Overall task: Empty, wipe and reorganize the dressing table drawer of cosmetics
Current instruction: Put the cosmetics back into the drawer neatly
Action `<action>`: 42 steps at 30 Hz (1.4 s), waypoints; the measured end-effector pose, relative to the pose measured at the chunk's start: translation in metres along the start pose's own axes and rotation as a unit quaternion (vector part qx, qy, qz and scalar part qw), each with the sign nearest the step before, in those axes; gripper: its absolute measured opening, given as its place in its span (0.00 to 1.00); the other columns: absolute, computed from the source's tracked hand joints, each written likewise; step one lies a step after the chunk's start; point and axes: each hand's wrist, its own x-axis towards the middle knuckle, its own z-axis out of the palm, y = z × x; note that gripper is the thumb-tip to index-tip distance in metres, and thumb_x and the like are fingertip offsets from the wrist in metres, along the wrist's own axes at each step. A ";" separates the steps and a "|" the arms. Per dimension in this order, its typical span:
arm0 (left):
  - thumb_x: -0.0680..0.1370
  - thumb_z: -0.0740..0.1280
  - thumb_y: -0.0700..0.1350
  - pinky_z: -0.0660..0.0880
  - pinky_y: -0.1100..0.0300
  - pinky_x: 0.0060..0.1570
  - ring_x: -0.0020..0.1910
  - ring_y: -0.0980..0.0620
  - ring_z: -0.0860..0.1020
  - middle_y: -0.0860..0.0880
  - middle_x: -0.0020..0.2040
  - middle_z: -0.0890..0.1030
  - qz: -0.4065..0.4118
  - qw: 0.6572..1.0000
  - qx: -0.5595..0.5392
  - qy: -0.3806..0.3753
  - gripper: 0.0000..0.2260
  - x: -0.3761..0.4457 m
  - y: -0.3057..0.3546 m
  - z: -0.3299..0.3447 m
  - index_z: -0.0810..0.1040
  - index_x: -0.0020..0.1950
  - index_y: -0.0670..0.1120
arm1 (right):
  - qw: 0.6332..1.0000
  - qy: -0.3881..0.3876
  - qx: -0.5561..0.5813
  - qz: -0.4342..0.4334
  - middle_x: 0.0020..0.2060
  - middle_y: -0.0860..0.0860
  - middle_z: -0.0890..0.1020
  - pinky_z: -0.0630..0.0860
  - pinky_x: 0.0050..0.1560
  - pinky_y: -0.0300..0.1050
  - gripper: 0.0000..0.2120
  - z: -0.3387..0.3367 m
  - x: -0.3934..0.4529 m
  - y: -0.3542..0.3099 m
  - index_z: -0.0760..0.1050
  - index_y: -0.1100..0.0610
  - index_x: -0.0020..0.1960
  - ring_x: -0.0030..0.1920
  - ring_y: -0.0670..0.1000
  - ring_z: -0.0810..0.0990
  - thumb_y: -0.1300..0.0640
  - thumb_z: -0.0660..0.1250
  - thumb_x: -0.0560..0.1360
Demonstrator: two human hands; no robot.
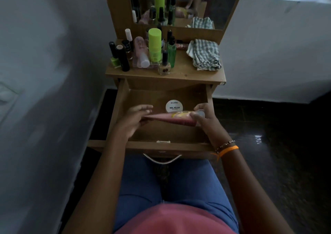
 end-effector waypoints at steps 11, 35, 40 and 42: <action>0.71 0.72 0.39 0.67 0.50 0.65 0.68 0.47 0.67 0.46 0.71 0.64 -0.012 0.931 0.363 0.024 0.31 0.002 -0.007 0.012 0.66 0.71 0.50 | 0.917 -0.140 -0.373 -0.030 0.68 0.55 0.65 0.65 0.69 0.53 0.30 0.010 0.018 0.000 0.62 0.54 0.69 0.70 0.58 0.64 0.64 0.68 0.71; 0.73 0.71 0.44 0.62 0.52 0.66 0.70 0.43 0.61 0.47 0.71 0.63 0.166 0.834 0.527 -0.010 0.30 0.015 -0.014 0.039 0.64 0.72 0.50 | 0.926 0.098 -0.287 -0.224 0.53 0.57 0.77 0.73 0.49 0.49 0.13 0.014 0.060 -0.077 0.74 0.60 0.55 0.49 0.55 0.76 0.68 0.61 0.72; 0.72 0.70 0.44 0.63 0.55 0.63 0.67 0.46 0.63 0.48 0.69 0.65 0.202 0.823 0.530 -0.007 0.29 0.017 -0.018 0.035 0.64 0.72 0.49 | 0.922 0.186 -0.235 -0.244 0.46 0.58 0.80 0.75 0.45 0.50 0.14 0.012 0.090 -0.115 0.77 0.62 0.48 0.46 0.56 0.77 0.71 0.56 0.70; 0.73 0.70 0.44 0.63 0.54 0.64 0.67 0.47 0.63 0.48 0.69 0.66 0.209 0.823 0.528 -0.006 0.29 0.017 -0.019 0.035 0.65 0.72 0.49 | 0.916 0.206 -0.246 -0.241 0.48 0.57 0.81 0.72 0.42 0.45 0.13 0.010 0.098 -0.126 0.78 0.61 0.48 0.47 0.55 0.78 0.70 0.57 0.71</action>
